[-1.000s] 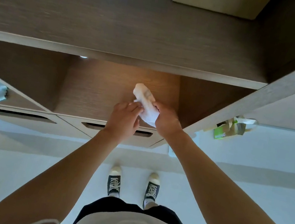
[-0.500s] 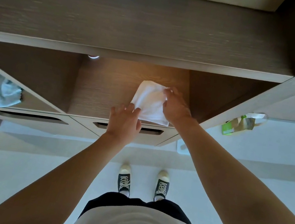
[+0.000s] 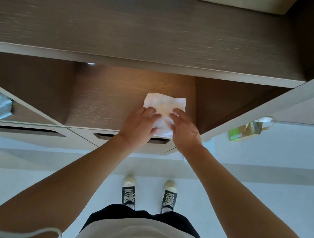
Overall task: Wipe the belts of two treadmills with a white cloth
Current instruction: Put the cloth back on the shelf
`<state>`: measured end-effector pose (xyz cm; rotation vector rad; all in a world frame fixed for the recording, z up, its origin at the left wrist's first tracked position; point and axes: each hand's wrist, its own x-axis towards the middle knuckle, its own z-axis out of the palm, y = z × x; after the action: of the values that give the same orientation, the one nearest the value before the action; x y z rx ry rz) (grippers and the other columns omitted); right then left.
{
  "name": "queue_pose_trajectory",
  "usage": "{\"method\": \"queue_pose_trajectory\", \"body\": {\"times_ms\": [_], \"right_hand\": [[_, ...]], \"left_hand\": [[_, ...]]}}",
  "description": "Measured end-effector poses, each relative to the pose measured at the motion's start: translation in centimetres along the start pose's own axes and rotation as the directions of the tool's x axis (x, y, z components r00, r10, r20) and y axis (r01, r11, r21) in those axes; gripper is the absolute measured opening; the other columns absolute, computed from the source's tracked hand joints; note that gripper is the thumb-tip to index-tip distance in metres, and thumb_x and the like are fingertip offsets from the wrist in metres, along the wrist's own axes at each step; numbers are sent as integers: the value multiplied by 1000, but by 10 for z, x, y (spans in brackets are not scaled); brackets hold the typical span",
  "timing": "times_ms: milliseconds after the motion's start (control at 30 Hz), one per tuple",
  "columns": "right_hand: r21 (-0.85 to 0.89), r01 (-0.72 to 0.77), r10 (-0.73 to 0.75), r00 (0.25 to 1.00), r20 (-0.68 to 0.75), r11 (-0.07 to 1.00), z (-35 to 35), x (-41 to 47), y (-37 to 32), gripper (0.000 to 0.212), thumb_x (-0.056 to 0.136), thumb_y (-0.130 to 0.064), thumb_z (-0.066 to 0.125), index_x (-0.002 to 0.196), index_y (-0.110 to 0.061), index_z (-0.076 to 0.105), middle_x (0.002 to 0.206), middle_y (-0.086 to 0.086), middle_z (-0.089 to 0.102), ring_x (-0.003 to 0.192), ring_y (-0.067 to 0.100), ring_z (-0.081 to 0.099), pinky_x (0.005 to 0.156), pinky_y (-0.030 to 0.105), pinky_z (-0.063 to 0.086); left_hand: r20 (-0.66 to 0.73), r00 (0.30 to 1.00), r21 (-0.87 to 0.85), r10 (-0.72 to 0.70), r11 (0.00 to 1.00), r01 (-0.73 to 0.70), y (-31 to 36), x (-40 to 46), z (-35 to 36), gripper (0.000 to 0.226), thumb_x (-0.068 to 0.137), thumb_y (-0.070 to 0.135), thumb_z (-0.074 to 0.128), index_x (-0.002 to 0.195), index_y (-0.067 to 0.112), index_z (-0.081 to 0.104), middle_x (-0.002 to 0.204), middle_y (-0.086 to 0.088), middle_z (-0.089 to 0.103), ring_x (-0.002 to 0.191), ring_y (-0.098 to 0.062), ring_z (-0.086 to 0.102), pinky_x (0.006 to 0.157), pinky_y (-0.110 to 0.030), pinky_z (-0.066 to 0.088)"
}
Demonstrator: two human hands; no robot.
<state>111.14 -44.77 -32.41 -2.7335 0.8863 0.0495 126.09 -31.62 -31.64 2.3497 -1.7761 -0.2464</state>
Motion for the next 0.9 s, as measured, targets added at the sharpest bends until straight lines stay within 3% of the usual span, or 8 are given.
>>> {"method": "queue_pose_trajectory", "body": {"times_ms": [233, 400, 500, 600, 800, 900], "right_hand": [[-9, 6, -6, 998, 58, 1000, 6, 8, -9, 65, 90, -7, 66, 150, -13, 41, 162, 3, 28, 148, 18, 33, 108, 33, 48], [-21, 63, -60, 994, 88, 998, 6, 40, -17, 63, 99, -7, 50, 157, -11, 27, 168, 1, 15, 156, 15, 9, 123, 29, 26], [57, 16, -21, 996, 87, 998, 2, 62, -22, 66, 99, 0, 47, 159, -13, 24, 169, 0, 10, 156, 13, 8, 125, 28, 17], [84, -6, -1, 997, 81, 996, -9, 78, -22, 63, 100, 0, 44, 159, -14, 27, 169, 0, 13, 155, 16, 11, 126, 32, 18], [35, -26, 22, 993, 120, 999, -21, 83, -23, 80, 92, 7, 56, 160, -17, 23, 170, -1, 10, 156, 15, 9, 125, 26, 13], [41, -51, 47, 995, 87, 998, -24, 69, -28, 70, 98, 2, 53, 159, -21, 26, 169, -1, 14, 156, 17, 11, 125, 33, 20]], "left_hand": [[-50, 997, 60, -61, 996, 64, 1, -7, 15, 51, 88, 40, 76, 133, 21, 64, 143, -6, 60, 120, -29, 63, 88, -48, 50], [-3, 993, 58, -121, 991, 121, -22, 2, 8, 53, 98, 38, 64, 148, 22, 54, 157, -7, 49, 141, -30, 50, 99, -56, 48], [56, 986, 39, -157, 987, 155, -34, 19, 1, 55, 104, 38, 56, 157, 24, 43, 167, -5, 36, 151, -29, 37, 111, -57, 39], [86, 985, 42, -149, 988, 146, -43, 37, -5, 58, 107, 38, 50, 161, 26, 35, 172, -3, 27, 156, -28, 29, 120, -56, 32], [150, 976, 33, -158, 987, 155, -43, 48, -9, 63, 107, 41, 50, 163, 24, 28, 174, -5, 20, 159, -30, 22, 120, -55, 31], [68, 986, -1, -154, 988, 154, -39, 37, -11, 59, 103, 38, 57, 156, 19, 40, 167, -9, 34, 153, -33, 32, 114, -55, 38]]}}
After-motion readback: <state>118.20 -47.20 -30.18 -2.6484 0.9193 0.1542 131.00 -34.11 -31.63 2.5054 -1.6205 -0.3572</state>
